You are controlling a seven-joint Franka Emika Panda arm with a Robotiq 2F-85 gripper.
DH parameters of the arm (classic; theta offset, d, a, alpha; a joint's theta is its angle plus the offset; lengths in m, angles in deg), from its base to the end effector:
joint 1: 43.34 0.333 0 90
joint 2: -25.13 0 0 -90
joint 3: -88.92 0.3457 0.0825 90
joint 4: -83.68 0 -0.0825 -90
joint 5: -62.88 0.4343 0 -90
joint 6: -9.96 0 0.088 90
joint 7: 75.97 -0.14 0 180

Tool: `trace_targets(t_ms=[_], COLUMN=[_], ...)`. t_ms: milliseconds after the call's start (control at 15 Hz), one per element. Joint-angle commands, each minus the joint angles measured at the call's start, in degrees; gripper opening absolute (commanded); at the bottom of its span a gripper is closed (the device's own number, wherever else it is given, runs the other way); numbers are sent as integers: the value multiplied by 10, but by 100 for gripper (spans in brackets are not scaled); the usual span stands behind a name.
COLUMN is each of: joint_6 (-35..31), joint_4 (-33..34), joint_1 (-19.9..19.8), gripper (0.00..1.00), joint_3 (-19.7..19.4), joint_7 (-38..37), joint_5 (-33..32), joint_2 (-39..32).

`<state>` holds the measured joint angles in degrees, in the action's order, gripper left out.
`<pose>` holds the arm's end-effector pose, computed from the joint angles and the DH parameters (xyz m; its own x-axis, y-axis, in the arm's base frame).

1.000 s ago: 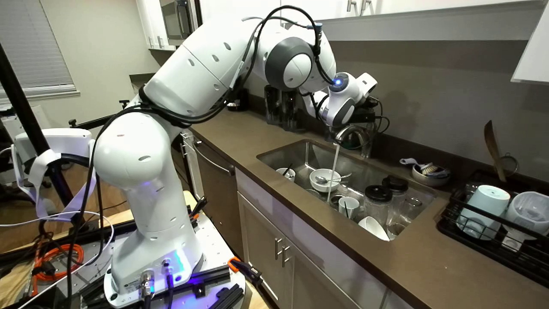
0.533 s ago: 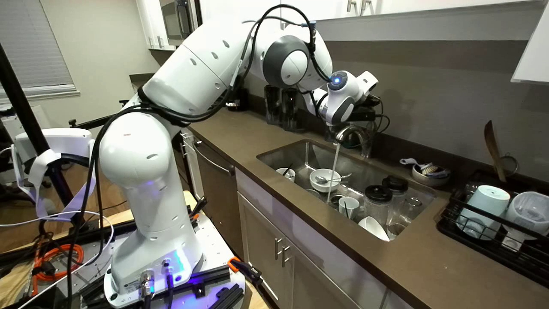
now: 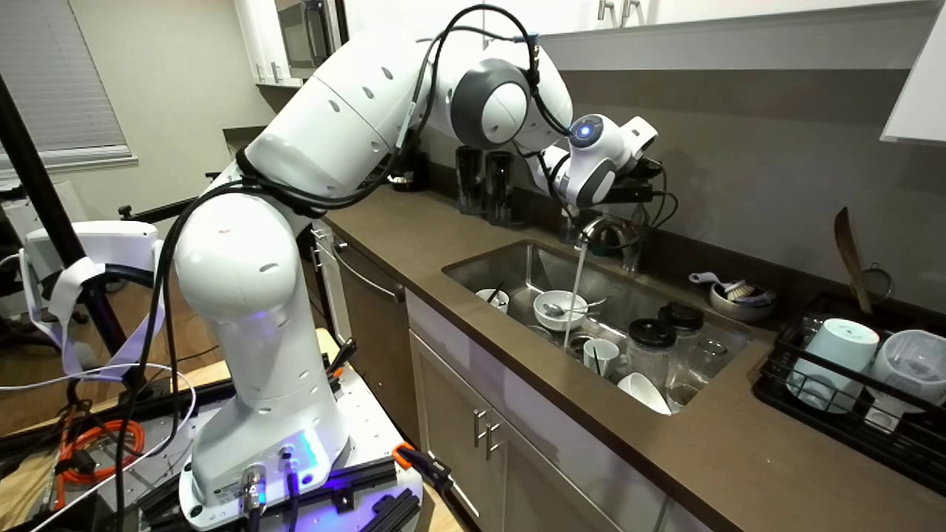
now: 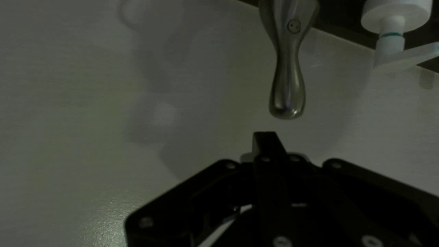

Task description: Push the faucet handle downwards

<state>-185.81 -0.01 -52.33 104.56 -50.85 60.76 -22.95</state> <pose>0.8556 0.0333 0.3099 0.3628 0.2952 0.8839 0.2272 -0.9479 0.2234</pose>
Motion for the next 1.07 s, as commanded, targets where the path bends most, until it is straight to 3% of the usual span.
trace_targets(t_ms=[0,733,800,1000], joint_6=[42,136,144,165], joint_4=[30,117,126,149], joint_1=[26,74,75,79], gripper=[0,0,0,0], joint_3=[-23,-91,-96,-103], joint_7=[-9,-59,-92,-111], joint_5=[19,12,-19,-21], joint_2=[-4,-31,-37,-52])
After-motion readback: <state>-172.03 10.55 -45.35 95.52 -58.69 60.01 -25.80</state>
